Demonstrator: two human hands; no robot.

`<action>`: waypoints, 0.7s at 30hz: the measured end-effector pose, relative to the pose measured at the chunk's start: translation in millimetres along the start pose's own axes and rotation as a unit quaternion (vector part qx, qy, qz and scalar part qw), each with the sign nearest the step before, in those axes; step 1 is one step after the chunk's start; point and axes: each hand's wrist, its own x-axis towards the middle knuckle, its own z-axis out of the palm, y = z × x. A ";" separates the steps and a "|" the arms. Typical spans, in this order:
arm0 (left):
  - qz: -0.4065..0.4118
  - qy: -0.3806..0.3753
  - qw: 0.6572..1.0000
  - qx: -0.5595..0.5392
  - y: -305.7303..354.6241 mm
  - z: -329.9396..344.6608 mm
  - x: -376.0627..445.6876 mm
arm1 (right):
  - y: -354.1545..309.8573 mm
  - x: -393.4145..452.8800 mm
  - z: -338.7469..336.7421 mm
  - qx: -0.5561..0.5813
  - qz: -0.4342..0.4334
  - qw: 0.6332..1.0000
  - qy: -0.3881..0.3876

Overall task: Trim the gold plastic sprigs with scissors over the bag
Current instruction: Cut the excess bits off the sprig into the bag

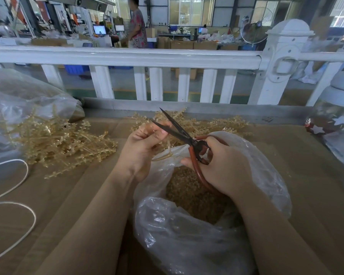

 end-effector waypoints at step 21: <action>0.002 -0.019 0.999 0.040 -0.7 4.1 -2.3 | -1.1 0.5 -1.9 -0.045 -0.017 0.998 0.040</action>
